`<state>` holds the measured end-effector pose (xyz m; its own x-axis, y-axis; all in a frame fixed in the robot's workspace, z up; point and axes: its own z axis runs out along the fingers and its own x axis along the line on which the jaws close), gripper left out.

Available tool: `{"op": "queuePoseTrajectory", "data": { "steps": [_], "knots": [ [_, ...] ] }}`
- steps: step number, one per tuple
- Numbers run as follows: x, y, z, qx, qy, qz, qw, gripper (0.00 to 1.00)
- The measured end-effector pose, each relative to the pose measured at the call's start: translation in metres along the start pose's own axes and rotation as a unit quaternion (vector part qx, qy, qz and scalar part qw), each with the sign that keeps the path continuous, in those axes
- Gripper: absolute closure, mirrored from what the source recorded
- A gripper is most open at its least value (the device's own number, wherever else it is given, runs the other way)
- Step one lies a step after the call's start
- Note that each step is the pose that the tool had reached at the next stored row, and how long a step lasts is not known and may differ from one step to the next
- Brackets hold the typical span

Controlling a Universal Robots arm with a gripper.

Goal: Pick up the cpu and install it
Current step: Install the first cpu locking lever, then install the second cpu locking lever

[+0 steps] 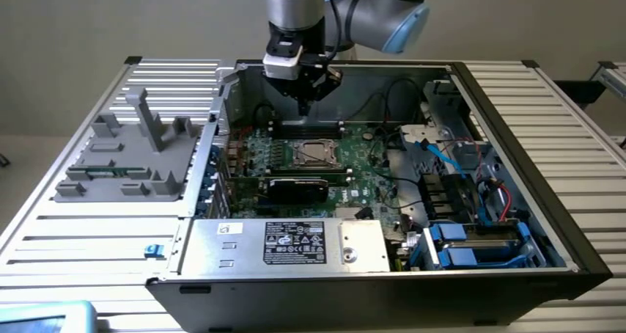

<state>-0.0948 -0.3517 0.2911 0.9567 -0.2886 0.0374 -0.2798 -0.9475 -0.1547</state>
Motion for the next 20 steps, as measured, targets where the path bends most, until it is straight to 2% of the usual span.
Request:
{"op": "queuePoseTrajectory", "data": {
  "steps": [20],
  "knots": [
    [0.0009,-0.0002,0.0001,-0.0023,-0.0075,0.001,1.0000,0.89]
  ]
}}
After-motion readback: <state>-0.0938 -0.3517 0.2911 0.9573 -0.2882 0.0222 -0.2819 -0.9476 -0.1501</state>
